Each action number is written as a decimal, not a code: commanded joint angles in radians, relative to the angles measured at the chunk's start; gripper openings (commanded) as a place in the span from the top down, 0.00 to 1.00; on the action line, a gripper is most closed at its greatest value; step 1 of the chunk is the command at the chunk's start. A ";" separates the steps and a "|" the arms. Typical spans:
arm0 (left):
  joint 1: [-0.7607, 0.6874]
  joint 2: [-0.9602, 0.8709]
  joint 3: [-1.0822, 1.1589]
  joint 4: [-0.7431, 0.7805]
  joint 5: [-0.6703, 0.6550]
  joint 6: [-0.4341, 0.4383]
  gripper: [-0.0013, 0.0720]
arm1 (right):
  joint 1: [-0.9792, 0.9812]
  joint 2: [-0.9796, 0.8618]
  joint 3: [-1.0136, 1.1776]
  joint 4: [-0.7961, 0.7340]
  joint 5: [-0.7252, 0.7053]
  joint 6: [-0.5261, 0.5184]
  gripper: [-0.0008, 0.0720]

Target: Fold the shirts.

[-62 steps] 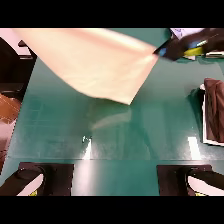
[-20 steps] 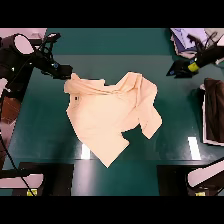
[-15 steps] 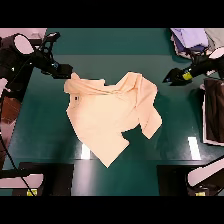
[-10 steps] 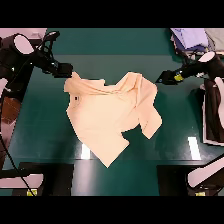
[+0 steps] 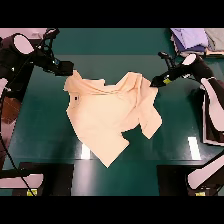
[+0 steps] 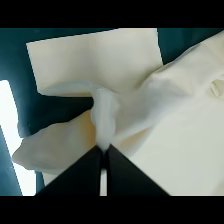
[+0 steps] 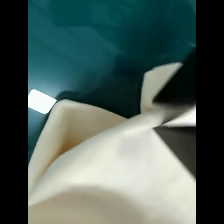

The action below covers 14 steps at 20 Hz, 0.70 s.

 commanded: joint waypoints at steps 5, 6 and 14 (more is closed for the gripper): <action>0.000 0.119 0.040 0.058 0.013 -0.004 0.95 | -0.015 0.166 0.023 -0.069 0.028 0.032 0.97; 0.000 0.166 0.072 0.087 0.016 -0.006 0.95 | -0.038 0.232 0.054 -0.092 0.040 0.050 0.97; 0.000 0.565 0.437 0.134 0.075 -0.010 0.95 | -0.168 0.718 0.382 -0.089 0.120 0.130 0.97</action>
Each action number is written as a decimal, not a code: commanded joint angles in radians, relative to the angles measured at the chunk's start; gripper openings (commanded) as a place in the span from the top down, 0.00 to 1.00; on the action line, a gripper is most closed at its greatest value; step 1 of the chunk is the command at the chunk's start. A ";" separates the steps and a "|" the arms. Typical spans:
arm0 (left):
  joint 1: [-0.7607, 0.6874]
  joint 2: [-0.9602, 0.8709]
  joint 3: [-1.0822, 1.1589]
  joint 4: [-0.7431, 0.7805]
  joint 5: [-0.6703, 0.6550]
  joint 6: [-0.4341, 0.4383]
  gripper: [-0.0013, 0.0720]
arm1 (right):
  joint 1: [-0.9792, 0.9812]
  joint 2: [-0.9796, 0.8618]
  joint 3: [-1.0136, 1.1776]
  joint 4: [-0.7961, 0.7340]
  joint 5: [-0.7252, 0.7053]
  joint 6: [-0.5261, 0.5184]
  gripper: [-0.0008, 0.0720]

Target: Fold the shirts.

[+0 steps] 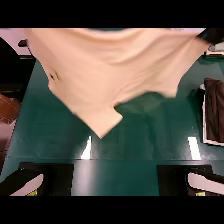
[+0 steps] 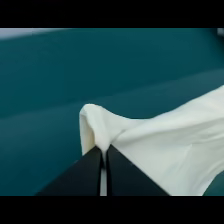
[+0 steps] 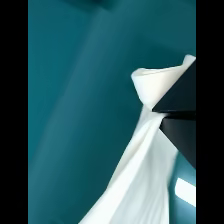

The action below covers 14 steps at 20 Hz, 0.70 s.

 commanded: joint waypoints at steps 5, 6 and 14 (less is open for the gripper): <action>0.000 0.245 0.199 0.018 0.100 -0.056 0.95 | -0.032 0.355 0.090 -0.012 -0.018 0.068 0.97; 0.000 0.254 0.206 0.018 0.104 -0.057 0.95 | -0.032 0.389 0.065 -0.036 -0.030 0.092 0.97; 0.000 0.175 0.200 0.012 0.116 -0.083 0.95 | -0.032 0.369 -0.003 -0.130 0.132 0.244 0.97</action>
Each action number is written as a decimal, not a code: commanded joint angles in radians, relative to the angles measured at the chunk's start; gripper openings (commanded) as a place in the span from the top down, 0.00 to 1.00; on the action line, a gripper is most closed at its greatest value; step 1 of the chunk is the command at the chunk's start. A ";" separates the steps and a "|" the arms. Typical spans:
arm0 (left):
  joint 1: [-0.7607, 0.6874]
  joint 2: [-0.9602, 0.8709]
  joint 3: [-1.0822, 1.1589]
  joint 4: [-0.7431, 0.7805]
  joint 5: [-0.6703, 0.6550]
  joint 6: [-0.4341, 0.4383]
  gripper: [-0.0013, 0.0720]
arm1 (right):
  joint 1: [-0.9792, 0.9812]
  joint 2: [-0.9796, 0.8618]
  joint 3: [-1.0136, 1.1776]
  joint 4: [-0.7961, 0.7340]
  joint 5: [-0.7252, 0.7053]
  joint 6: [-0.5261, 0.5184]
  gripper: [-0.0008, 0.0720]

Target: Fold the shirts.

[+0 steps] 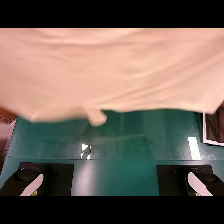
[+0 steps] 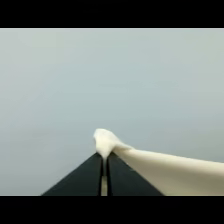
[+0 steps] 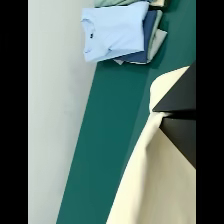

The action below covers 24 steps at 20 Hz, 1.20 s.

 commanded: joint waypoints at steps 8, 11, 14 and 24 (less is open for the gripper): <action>0.000 -0.515 -0.393 0.014 -0.247 -0.003 0.95 | 0.135 -0.406 -0.323 -0.015 0.210 0.177 0.97; 0.001 -0.736 -0.423 0.008 -0.166 -0.003 0.95 | 0.146 -0.575 -0.397 -0.014 0.070 0.172 0.97; 0.001 -0.834 -0.423 0.010 -0.048 -0.003 0.95 | 0.137 -0.719 -0.332 -0.013 -0.011 0.152 0.97; 0.124 -0.753 -0.309 0.034 -0.396 0.012 0.31 | -0.007 -0.752 -0.194 0.351 0.114 0.023 0.30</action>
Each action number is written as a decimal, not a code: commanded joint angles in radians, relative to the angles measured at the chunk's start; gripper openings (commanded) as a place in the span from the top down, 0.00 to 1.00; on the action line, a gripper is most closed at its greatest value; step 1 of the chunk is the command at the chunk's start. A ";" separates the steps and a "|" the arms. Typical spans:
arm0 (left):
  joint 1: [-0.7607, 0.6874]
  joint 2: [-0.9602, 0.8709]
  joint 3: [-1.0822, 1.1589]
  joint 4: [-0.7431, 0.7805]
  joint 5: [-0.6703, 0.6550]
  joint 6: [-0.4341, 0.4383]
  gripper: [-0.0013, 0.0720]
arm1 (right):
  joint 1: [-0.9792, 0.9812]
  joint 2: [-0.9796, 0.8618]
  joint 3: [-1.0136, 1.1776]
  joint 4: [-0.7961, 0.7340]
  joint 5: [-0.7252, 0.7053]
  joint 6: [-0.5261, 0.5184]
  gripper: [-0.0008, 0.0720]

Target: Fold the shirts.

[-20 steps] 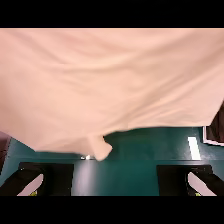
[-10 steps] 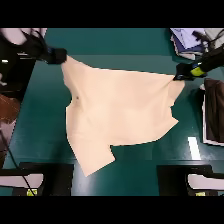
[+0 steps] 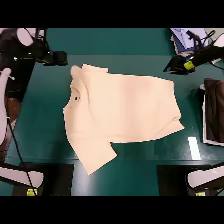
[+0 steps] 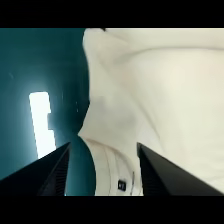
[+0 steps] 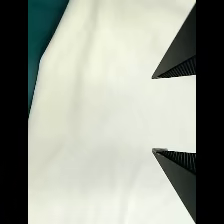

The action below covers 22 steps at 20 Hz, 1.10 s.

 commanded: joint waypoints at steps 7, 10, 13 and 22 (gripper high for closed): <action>0.078 0.483 -0.752 -0.021 -0.056 -0.014 0.30 | -0.069 0.380 -0.471 0.114 -0.026 -0.084 0.30; 0.078 0.649 -1.044 -0.129 -0.053 -0.025 0.30 | -0.069 0.479 -0.574 0.114 -0.092 -0.084 0.30; 0.078 0.729 -1.216 -0.250 -0.008 -0.024 0.30 | -0.069 0.550 -0.646 0.114 -0.125 -0.084 0.30; -0.076 0.732 -1.394 -0.416 0.238 -0.003 0.31 | -0.069 0.581 -0.670 0.114 -0.104 -0.083 0.30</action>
